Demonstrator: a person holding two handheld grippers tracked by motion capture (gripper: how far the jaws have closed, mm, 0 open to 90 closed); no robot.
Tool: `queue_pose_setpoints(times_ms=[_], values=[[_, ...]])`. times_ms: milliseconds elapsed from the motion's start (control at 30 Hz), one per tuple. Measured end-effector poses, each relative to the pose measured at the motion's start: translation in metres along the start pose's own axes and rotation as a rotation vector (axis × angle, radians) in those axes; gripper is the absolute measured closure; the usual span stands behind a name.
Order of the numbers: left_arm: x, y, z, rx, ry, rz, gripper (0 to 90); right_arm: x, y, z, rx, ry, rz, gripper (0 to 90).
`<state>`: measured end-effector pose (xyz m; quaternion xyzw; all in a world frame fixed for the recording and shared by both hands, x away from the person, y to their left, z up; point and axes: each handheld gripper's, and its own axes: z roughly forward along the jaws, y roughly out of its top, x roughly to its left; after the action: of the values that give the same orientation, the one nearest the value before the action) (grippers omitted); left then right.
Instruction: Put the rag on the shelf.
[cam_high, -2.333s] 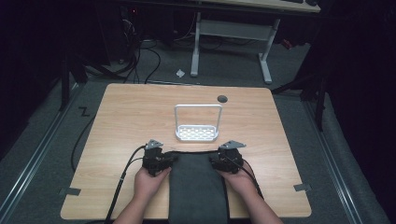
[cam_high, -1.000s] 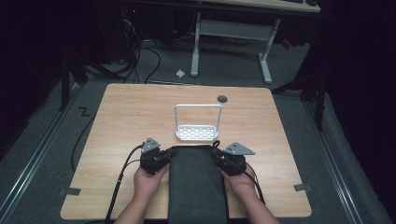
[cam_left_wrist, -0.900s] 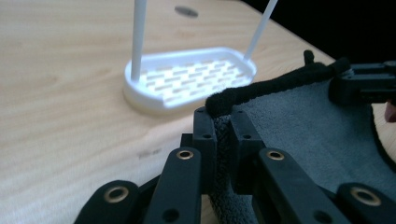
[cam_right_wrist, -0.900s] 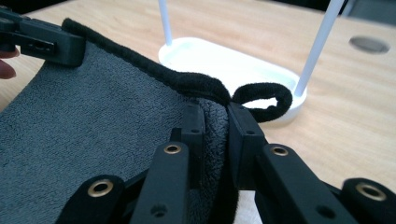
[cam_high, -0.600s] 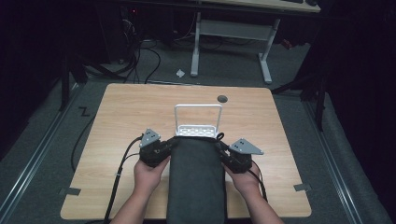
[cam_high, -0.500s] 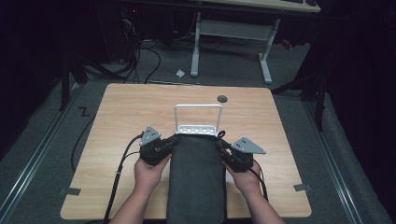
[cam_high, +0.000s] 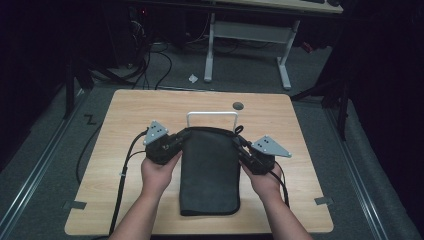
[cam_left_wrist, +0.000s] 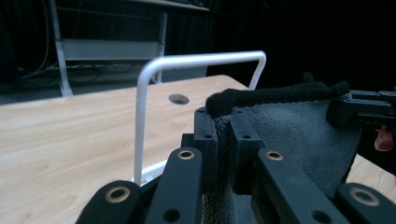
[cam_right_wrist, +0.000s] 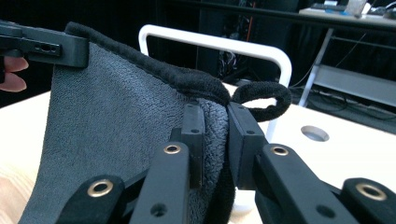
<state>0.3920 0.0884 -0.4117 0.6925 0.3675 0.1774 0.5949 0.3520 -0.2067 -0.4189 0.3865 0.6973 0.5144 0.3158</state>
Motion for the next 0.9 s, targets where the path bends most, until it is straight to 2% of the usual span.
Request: queue_pose_setpoints(times_ms=[433,667,900], values=[[-0.002,0.031,-0.010,-0.074,0.003,0.029,84.0,0.000,0.035,-0.003,-0.064,-0.010,-0.032,78.9],[-0.003,0.043,-0.014,-0.094,0.004,0.041,84.1,0.000,0.049,-0.005,-0.092,-0.013,-0.049,78.9],[-0.004,0.056,-0.018,-0.112,0.002,0.062,84.1,-0.001,0.059,-0.005,-0.117,-0.018,-0.047,78.9]])
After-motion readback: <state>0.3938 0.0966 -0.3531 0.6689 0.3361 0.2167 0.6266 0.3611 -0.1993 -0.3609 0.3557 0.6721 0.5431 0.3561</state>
